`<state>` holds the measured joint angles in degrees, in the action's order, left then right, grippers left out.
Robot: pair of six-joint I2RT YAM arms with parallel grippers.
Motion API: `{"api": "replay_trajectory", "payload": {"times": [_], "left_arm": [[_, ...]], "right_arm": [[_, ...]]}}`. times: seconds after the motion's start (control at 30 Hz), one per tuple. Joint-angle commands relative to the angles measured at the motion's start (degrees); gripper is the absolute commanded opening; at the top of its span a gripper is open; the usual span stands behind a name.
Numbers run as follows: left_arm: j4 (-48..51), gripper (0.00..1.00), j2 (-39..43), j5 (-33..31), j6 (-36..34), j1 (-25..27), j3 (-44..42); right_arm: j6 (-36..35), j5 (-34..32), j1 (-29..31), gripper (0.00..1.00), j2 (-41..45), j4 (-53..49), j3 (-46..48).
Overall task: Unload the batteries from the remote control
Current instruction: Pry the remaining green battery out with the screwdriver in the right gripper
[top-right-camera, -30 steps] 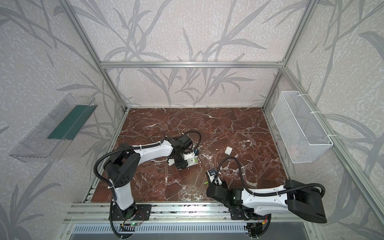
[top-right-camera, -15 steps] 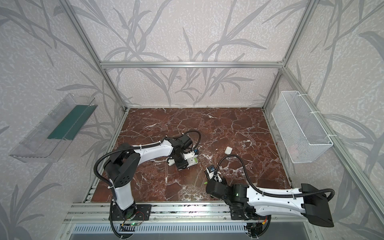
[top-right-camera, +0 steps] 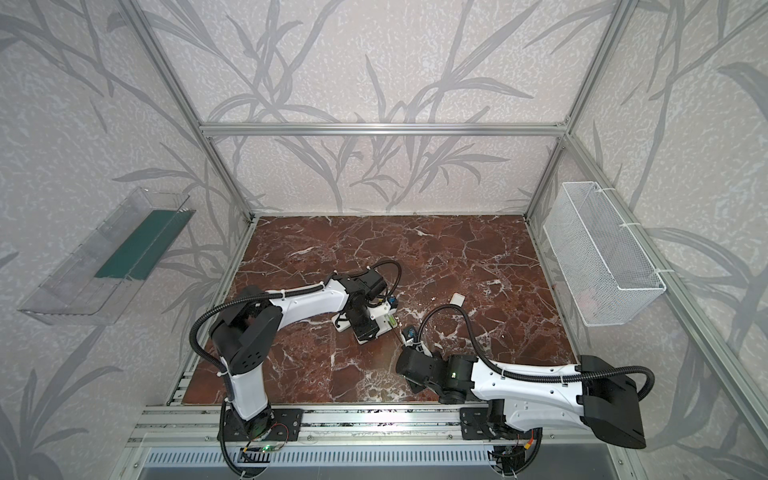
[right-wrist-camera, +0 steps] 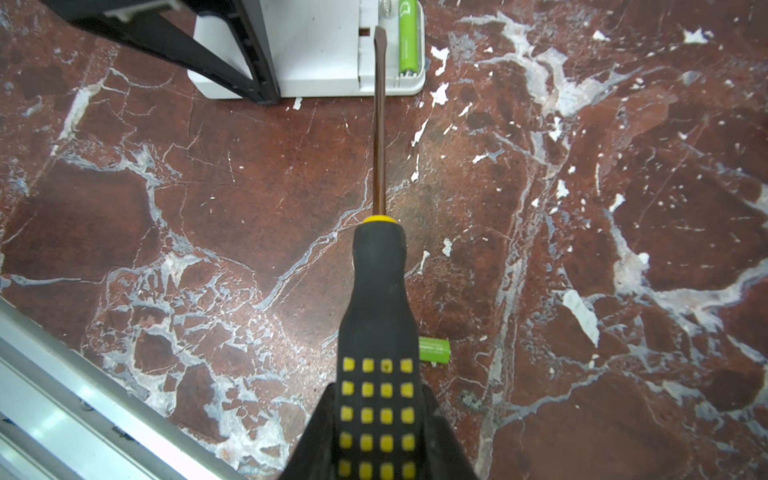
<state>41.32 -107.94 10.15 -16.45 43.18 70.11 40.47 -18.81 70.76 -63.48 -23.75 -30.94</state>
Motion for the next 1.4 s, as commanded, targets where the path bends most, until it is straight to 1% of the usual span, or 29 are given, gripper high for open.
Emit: {"api": "replay_trajectory", "payload": {"times": [0.0, 0.07, 0.33, 0.53, 0.8, 1.07, 1.23, 1.37], "left_arm": [[2.4, 0.39, -1.8, -0.2, 1.7, 0.5, 0.1], [2.2, 0.39, -1.9, -1.3, 2.5, 0.7, 0.3], [1.5, 0.39, -3.1, -4.9, 7.1, 1.7, 1.4], [1.0, 0.40, -3.2, -5.1, 9.9, 2.1, 1.8], [1.4, 0.39, -3.4, -4.3, 11.1, 2.3, 2.4], [2.0, 0.39, -3.7, -5.0, 13.2, 3.0, 2.8], [2.1, 0.39, -4.0, -3.1, 14.4, 3.5, 3.0], [2.1, 0.39, -4.0, -2.2, 15.0, 3.7, 3.1]], "right_arm": [[0.4, 1.3, -1.4, 0.00, -0.2, -3.2, -2.6], [1.0, 2.4, -2.6, 0.00, -0.3, -4.3, -3.3], [0.9, 5.6, -4.2, 0.00, -1.3, -5.5, -5.6], [1.0, 7.6, -5.7, 0.00, -4.2, -4.9, -6.7], [2.6, 7.0, -7.0, 0.00, -6.3, -3.2, -6.4], [2.6, 6.3, -7.6, 0.00, -11.0, -4.1, -10.1], [2.9, 5.6, -7.6, 0.00, -13.5, -5.3, -12.2], [3.9, 5.1, -7.6, 0.00, -14.5, -3.6, -11.6]]}}
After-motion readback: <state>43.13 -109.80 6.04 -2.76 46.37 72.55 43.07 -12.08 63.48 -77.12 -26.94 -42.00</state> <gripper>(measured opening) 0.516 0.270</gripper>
